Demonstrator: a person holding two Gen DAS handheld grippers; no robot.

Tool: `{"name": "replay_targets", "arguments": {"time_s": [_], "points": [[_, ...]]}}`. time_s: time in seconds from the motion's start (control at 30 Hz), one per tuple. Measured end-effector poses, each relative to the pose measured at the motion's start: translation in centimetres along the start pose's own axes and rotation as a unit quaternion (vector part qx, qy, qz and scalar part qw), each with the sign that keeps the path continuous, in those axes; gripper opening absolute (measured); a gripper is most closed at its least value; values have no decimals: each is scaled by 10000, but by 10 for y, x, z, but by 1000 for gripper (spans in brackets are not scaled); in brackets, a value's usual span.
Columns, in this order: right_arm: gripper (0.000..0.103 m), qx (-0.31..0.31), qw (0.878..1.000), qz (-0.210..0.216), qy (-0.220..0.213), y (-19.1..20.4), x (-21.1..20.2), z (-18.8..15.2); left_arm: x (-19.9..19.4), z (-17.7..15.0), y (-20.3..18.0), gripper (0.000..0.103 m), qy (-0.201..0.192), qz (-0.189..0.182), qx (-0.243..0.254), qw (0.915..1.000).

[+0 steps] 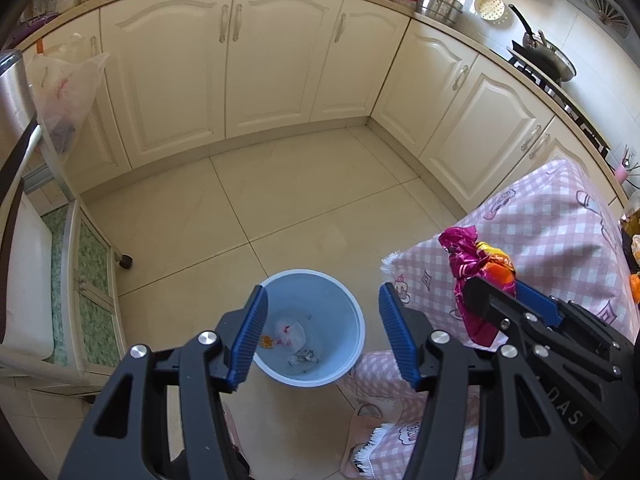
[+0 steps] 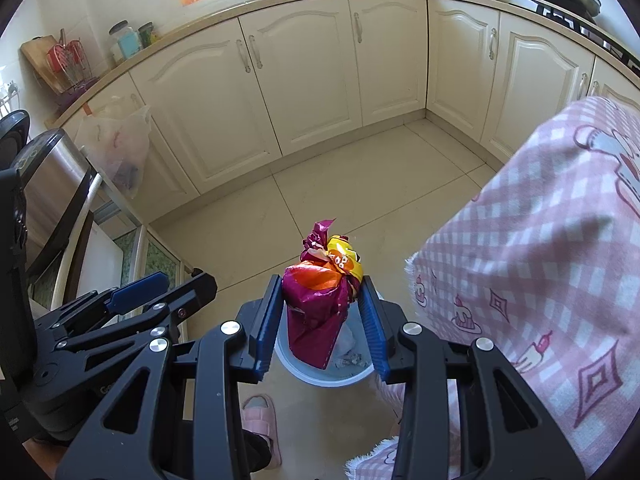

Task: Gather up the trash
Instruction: 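Carry both items over the blue bin and open both grippers, then grasp the dried flower stem with the left gripper while the right grasps the bread bag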

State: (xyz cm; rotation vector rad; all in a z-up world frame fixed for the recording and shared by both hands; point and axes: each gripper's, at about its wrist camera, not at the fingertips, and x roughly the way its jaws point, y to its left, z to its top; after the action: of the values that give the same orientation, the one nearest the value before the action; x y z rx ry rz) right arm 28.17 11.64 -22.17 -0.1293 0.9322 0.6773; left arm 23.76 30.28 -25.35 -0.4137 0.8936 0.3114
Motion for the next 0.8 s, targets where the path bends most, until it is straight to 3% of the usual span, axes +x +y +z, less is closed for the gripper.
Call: {"name": "replay_targets", "arguments": {"time_s": [0.23,0.37,0.47,0.8], "points": [[38,57,9996,124,-265,5,1,15,-12,7,9,60,-144,96,-66,9998],[54,88,9986,68,-518,6,-6,23,-20,11,10,61,-211,112,-96,9997],[55,88,9980,64,-620,4,-16,25,-30,13,4,61,-304,83,-56,9995],[58,329,9934,-239,-1075,-28,-91,7,-80,8,-47,63,-676,-102,348,9971]]}}
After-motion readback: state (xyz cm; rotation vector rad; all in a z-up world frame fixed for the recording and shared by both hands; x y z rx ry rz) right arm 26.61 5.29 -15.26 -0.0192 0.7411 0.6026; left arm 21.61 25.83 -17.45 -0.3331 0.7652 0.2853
